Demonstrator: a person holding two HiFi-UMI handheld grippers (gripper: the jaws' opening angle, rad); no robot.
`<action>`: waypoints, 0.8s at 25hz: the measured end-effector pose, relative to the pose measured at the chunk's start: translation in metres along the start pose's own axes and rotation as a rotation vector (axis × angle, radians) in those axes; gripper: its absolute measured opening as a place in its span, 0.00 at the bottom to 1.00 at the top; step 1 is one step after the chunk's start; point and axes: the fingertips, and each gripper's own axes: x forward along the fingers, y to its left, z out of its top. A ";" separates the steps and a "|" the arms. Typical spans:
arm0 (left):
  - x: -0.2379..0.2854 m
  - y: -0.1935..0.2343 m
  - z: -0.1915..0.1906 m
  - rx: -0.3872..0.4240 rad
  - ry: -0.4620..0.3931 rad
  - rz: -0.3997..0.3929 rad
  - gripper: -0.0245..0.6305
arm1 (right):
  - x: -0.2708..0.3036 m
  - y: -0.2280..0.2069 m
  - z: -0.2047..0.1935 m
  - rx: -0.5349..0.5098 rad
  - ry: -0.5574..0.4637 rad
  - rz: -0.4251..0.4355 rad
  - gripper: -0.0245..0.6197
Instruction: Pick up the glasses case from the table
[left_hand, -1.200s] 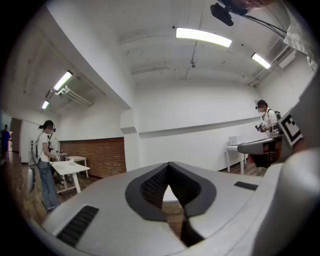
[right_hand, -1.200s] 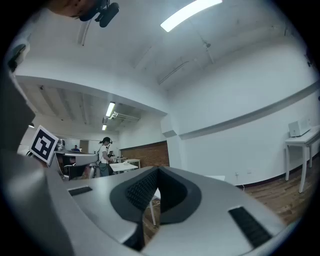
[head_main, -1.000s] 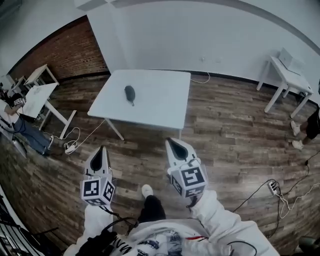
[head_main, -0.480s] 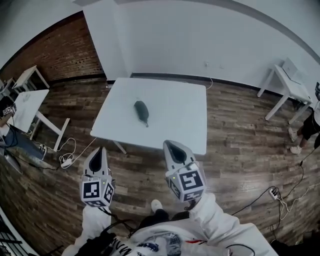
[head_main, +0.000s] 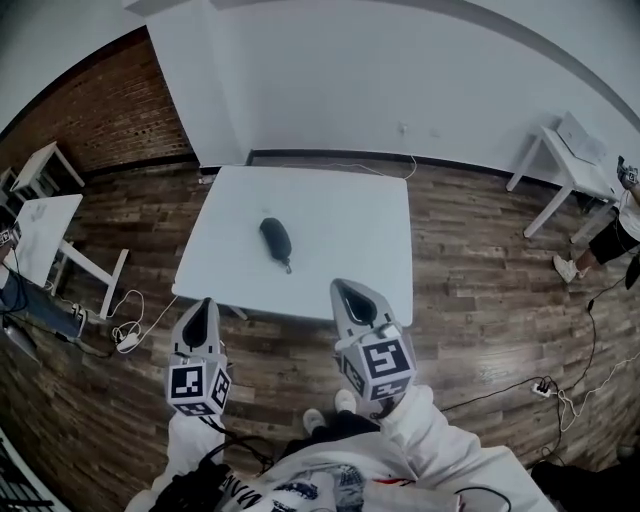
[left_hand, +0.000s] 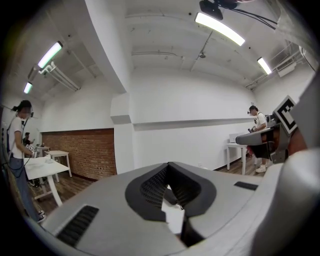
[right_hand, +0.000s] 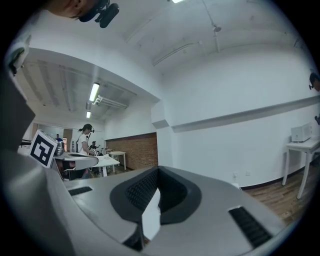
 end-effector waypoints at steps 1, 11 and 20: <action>0.008 -0.002 0.001 0.002 0.004 -0.005 0.08 | 0.002 -0.007 0.000 0.007 -0.001 -0.008 0.04; 0.091 -0.049 0.019 0.029 0.008 -0.026 0.08 | 0.028 -0.091 0.000 0.053 -0.025 -0.026 0.04; 0.137 -0.052 0.020 0.034 0.035 -0.034 0.08 | 0.062 -0.118 -0.006 0.089 -0.024 0.000 0.04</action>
